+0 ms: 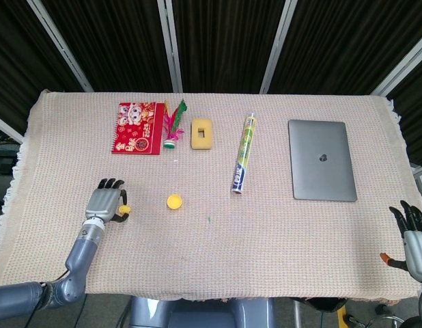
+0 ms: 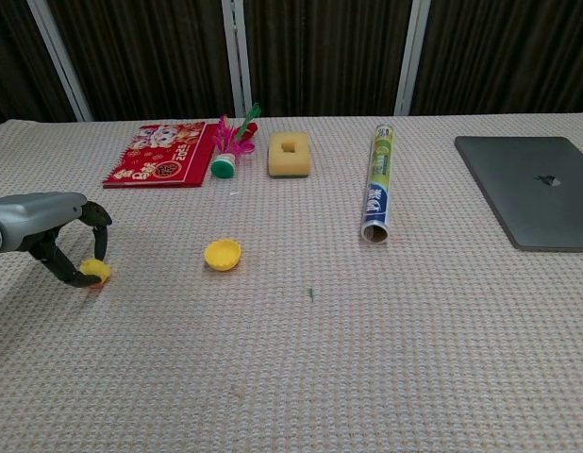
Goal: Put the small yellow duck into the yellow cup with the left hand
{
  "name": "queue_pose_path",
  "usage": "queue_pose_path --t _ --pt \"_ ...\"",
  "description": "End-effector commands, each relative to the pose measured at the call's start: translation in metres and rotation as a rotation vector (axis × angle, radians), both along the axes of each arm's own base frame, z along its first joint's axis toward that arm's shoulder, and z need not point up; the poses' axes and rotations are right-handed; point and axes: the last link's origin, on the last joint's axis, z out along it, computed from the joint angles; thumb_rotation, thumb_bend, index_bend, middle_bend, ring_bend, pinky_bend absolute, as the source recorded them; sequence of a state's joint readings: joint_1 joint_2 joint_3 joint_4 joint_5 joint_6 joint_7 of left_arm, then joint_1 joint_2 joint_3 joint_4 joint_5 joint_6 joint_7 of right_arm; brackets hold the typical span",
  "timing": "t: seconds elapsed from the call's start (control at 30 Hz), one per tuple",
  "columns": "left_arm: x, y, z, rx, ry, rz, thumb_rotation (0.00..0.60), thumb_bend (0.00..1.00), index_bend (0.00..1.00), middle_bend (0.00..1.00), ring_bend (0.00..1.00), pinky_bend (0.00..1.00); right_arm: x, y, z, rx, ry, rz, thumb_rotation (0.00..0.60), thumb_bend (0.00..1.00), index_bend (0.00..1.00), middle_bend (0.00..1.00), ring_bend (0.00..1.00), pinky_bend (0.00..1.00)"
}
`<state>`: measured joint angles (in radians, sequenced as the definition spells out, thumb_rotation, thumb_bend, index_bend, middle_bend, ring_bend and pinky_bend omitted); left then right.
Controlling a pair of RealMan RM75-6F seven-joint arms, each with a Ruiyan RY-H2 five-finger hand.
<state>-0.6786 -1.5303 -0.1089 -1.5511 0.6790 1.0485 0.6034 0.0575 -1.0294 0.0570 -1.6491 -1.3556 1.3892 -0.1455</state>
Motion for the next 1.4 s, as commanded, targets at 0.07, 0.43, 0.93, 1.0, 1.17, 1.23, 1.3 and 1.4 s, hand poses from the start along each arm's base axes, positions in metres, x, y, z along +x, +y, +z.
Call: queue_pose_path --t 0.07,0.43,0.93,1.0,1.17,1.23,1.3,1.4 --pt "0.002 0.002 0.002 0.01 -0.006 -0.002 0.6 0.29 0.52 0.11 0.05 0.0 0.0 0.0 0.0 0.0 0.0 0.0 0.6 0.0 0.1 0.0 0.0 0.0" --pt "0.015 0.013 0.02 0.053 -0.016 -0.042 0.6 0.29 0.52 0.11 0.05 0.0 0.0 0.0 0.0 0.0 0.0 -0.001 0.6 0.0 0.1 0.0 0.0 0.0" --pt "0.051 0.027 0.014 0.061 -0.056 -0.105 0.6 0.29 0.52 0.12 0.06 0.0 0.0 -0.001 0.0 0.001 -0.005 0.001 0.6 0.0 0.1 0.0 0.0 0.0" --pt "0.055 0.027 0.011 0.058 -0.06 -0.11 0.6 0.29 0.52 0.12 0.06 0.0 0.0 -0.001 0.0 0.002 -0.006 0.0 0.6 0.0 0.1 0.0 0.0 0.0" --pt "0.064 0.027 0.006 0.053 -0.074 -0.121 0.6 0.29 0.52 0.12 0.06 0.0 0.0 -0.001 0.0 0.003 -0.008 0.001 0.6 0.0 0.1 0.0 0.0 0.0" --pt "0.067 0.026 0.004 0.051 -0.081 -0.123 0.6 0.29 0.52 0.12 0.06 0.0 0.0 -0.001 0.0 0.003 -0.009 0.0 0.6 0.0 0.1 0.0 0.0 0.0" --pt "0.07 0.025 0.002 0.047 -0.087 -0.125 0.6 0.29 0.52 0.12 0.06 0.0 0.0 -0.001 0.0 0.003 -0.01 0.001 0.6 0.0 0.1 0.0 0.0 0.0" --pt "0.074 0.024 0.001 0.045 -0.093 -0.131 0.6 0.29 0.52 0.13 0.06 0.0 0.0 0.0 0.0 0.003 -0.01 0.001 0.6 0.0 0.1 0.0 0.0 0.0"
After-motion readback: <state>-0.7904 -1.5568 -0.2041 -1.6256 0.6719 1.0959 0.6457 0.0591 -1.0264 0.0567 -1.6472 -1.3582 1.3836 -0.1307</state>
